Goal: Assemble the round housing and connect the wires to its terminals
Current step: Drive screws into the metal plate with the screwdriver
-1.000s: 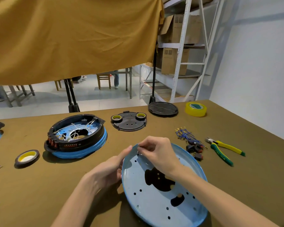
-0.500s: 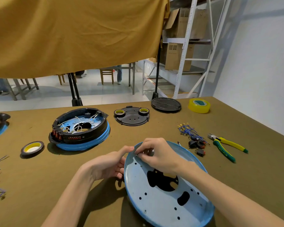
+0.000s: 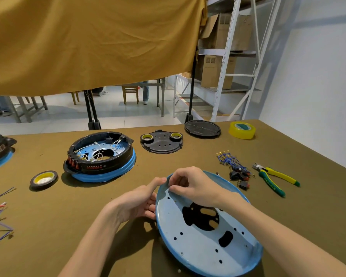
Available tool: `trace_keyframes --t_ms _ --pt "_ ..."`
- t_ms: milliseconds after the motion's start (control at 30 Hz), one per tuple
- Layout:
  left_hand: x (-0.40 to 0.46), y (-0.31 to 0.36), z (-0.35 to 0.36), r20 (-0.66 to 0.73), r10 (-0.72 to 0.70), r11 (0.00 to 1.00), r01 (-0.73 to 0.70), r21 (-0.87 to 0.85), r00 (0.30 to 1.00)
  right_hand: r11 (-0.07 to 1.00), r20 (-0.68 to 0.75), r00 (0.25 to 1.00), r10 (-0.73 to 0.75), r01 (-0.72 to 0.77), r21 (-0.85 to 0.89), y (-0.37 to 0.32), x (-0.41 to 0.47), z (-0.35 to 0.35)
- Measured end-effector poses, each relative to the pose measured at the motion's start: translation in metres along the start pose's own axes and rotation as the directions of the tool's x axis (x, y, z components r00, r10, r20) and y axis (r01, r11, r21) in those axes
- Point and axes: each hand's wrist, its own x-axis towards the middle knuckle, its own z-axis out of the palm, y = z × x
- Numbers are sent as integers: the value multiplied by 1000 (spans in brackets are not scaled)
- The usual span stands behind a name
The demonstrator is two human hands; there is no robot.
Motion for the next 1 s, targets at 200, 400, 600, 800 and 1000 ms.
trace_keyframes --t_ms 200,400,600,800,1000 --pt "1 -5 1 -20 -31 999 31 14 999 998 77 996 43 -38 -57 -2 4 -6" --pt "1 -6 2 -30 -12 1000 12 -16 999 990 59 997 45 -36 -139 -4 6 -2" --pt "2 -6 4 -66 -11 1000 10 -19 998 995 45 999 23 -19 -95 0 -2 -6" --pt "2 -7 4 -70 -18 1000 17 -8 997 993 38 999 -5 10 -116 -1 -2 -4" --pt "2 -8 5 -84 -17 1000 19 21 996 981 28 999 -17 22 -195 -3 -1 0"
